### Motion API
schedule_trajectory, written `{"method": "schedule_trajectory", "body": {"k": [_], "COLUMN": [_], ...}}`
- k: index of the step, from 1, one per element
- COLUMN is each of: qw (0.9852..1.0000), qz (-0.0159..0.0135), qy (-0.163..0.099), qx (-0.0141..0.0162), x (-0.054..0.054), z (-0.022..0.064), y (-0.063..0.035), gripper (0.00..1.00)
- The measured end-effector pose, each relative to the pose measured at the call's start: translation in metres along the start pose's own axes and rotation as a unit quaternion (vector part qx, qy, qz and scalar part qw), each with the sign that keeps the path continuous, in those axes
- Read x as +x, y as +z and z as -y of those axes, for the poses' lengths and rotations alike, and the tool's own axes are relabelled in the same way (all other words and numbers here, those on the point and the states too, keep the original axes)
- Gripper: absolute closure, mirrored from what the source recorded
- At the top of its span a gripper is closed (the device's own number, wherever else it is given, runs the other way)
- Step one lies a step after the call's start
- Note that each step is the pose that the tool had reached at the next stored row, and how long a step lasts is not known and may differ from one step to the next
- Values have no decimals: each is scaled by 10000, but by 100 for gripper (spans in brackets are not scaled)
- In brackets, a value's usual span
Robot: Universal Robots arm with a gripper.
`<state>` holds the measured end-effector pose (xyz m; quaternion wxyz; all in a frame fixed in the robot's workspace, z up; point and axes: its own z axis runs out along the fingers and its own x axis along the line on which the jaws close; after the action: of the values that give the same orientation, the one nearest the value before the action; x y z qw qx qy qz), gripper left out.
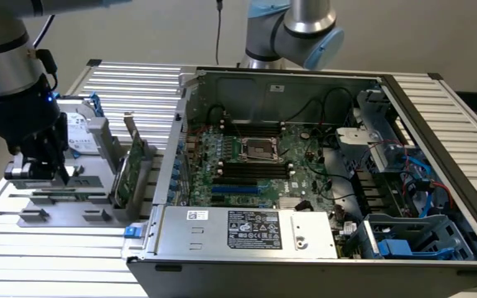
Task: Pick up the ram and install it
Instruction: 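Pick up the ram and move it above insertion slot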
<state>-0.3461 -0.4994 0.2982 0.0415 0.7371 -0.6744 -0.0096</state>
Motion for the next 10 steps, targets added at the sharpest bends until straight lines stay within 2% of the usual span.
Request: {"method": "schedule_trajectory", "body": {"k": [10], "qw": [10000], "qz": [1], "qy": [-2], "qx": [-17], "x": [61], "z": [419], "y": [-485], "gripper": [86]}}
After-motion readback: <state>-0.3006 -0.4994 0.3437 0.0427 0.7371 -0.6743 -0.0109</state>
